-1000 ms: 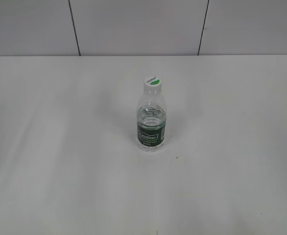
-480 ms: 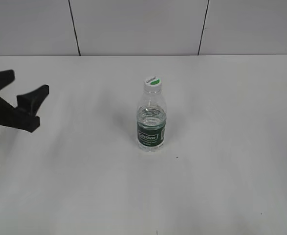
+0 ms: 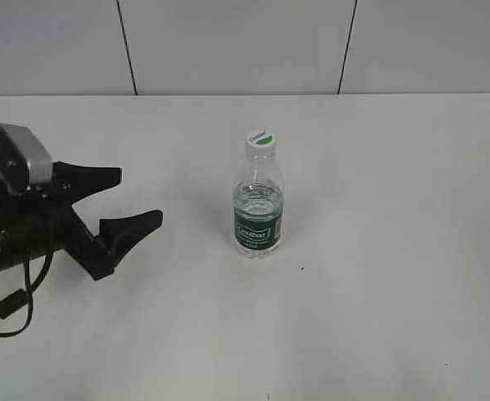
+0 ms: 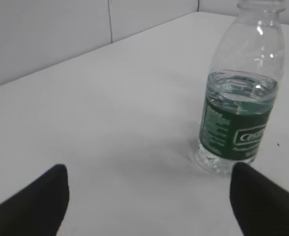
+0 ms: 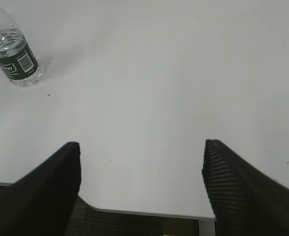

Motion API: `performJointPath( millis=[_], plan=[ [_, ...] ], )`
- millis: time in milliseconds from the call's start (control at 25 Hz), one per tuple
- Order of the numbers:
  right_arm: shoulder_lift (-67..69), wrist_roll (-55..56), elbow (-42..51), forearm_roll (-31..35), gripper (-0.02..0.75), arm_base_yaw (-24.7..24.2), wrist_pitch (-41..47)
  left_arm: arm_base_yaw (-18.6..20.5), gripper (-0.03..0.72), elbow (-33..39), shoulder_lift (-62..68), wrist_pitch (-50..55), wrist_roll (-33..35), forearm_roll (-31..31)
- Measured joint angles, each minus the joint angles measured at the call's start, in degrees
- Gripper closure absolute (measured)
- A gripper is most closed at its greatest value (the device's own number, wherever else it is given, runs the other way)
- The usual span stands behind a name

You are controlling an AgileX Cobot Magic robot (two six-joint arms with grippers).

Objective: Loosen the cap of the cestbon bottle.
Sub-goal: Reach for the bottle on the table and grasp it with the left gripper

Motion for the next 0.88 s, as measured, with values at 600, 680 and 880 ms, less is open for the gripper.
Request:
performJointPath(
  millis=[600, 680, 880],
  plan=[
    [0.00, 0.00, 0.00, 0.00, 0.150, 0.00, 0.00, -0.05, 0.072, -14.39, 7.18, 4.15, -9.14, 20.51],
    [0.00, 0.00, 0.00, 0.00, 0.150, 0.00, 0.00, -0.43, 0.072, -16.03, 8.27, 4.21, -10.03, 21.24],
    [0.00, 0.00, 0.00, 0.00, 0.150, 0.00, 0.00, -4.73, 0.069, -19.53, 9.24, 7.65, -10.83, 21.80]
  ],
)
